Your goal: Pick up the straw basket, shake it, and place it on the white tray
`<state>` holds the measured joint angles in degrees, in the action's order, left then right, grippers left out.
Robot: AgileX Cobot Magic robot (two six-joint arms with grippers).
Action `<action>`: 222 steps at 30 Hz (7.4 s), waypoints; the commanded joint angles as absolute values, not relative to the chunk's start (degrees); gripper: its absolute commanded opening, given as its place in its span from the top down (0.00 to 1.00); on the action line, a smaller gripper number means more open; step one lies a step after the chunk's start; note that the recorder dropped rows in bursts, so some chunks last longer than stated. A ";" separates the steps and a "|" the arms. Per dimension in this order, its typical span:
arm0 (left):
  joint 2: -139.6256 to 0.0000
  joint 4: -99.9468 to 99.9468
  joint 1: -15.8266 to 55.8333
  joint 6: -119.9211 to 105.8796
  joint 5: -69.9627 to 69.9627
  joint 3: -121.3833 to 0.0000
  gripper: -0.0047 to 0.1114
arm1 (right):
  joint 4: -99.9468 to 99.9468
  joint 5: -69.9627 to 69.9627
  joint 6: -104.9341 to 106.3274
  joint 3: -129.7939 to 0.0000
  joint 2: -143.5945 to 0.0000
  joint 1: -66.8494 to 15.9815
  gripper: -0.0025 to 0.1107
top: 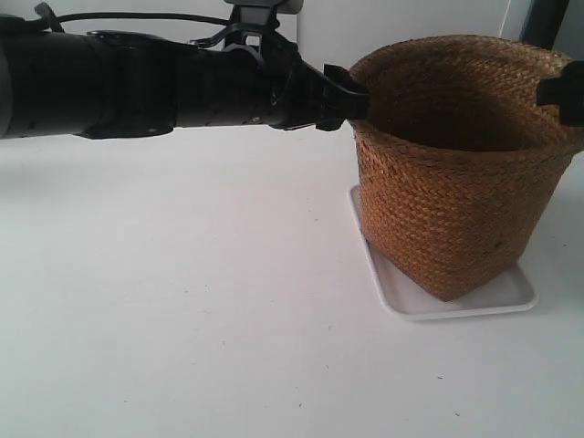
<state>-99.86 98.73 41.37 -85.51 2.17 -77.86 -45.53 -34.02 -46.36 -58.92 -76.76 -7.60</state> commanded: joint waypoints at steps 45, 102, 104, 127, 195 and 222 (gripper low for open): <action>-22.45 40.68 41.35 -34.07 24.43 -14.23 0.40 | -46.25 -26.74 -65.83 -32.65 0.00 -7.42 0.42; 0.00 24.98 0.11 -18.44 -14.89 0.00 0.40 | -44.82 -30.30 -65.73 -32.54 0.00 -7.42 0.42; 0.00 24.69 0.11 -18.44 -14.64 0.00 0.40 | -44.82 -30.30 -65.73 -32.54 0.00 -7.42 0.42; 0.00 24.57 0.11 -18.44 -14.64 0.00 0.40 | 42.39 -14.91 -38.77 -24.89 0.00 -9.32 0.42; 0.00 24.57 0.11 -18.44 -14.64 0.00 0.40 | 19.61 -22.40 16.15 0.00 0.00 -3.94 0.42; 0.00 24.57 0.11 -18.44 -14.64 0.00 0.40 | 19.48 -22.29 16.92 0.00 0.00 -3.94 0.42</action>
<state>-0.25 24.18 0.22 -18.22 -14.37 -0.21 19.34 -22.40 16.59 -0.30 -0.27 -4.07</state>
